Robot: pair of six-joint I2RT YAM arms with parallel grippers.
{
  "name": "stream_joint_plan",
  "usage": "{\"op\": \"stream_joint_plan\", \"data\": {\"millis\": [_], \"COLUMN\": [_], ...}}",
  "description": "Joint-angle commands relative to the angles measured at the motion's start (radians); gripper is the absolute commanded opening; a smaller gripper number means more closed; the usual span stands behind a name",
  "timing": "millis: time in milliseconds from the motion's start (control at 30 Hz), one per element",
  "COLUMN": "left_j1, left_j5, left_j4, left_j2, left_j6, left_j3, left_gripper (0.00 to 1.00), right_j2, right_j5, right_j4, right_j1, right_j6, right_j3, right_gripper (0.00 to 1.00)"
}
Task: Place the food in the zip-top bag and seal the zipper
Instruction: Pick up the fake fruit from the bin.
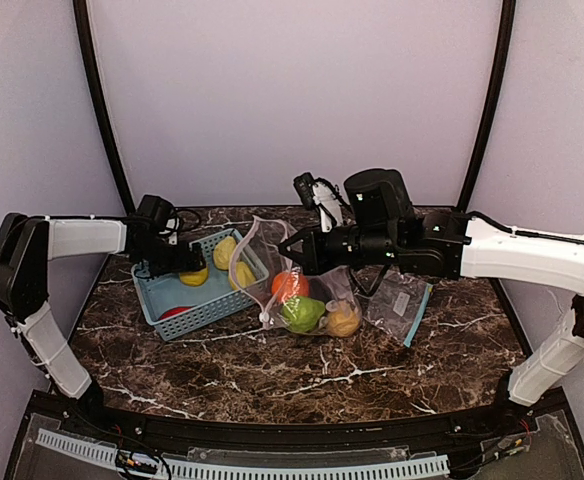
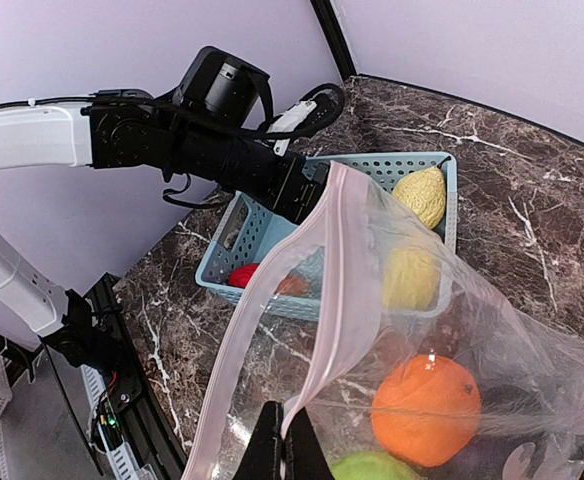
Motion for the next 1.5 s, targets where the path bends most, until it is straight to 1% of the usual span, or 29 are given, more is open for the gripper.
{"op": "stream_joint_plan", "data": {"millis": [0,267,400,667,867,1033,1167,1233,1367,1433,1467], "left_j1": [0.008,0.013,0.012,0.012,0.012,0.012,0.011,0.010,0.001,-0.006,-0.010], "left_j5": [-0.007,-0.021,-0.021,-0.026,-0.014,-0.008,-0.007,0.014,0.070,0.106,0.123], "left_j4": [0.031,0.030,0.028,0.018,0.019,0.012,0.020,0.026,0.025,-0.007,-0.044], "left_j2": [0.031,0.078,0.085,0.093,0.087,0.060,-0.031,-0.106,-0.301,-0.447,-0.479], "left_j6": [0.017,0.028,0.036,0.050,0.056,0.052,0.038,0.044,0.070,0.086,0.105], "left_j3": [0.030,0.059,0.061,0.056,0.056,0.048,-0.007,-0.051,-0.146,-0.173,-0.175], "left_gripper": [0.97,0.97,0.94,0.82,0.70,0.66,0.66,0.66,0.65,0.64,0.64], "right_j2": [-0.013,-0.017,-0.016,-0.014,-0.013,-0.014,-0.017,-0.019,-0.020,-0.023,-0.025], "right_j5": [-0.002,-0.001,-0.002,-0.007,-0.007,-0.005,-0.001,-0.001,-0.008,-0.012,-0.015], "right_j4": [0.026,0.026,0.027,0.029,0.030,0.029,0.029,0.030,0.033,0.039,0.043], "right_j1": [-0.009,-0.010,-0.012,-0.011,-0.011,-0.012,-0.011,-0.012,-0.011,-0.012,-0.012], "right_j6": [0.001,0.002,0.005,0.005,0.008,0.010,0.009,0.009,0.002,-0.001,-0.005], "right_j3": [-0.008,-0.013,-0.016,-0.012,-0.013,-0.015,-0.016,-0.016,-0.015,-0.017,-0.018], "right_gripper": [0.00,0.00,0.00,0.00,0.00,0.00,0.00,0.00,0.00,0.00,0.00]}}
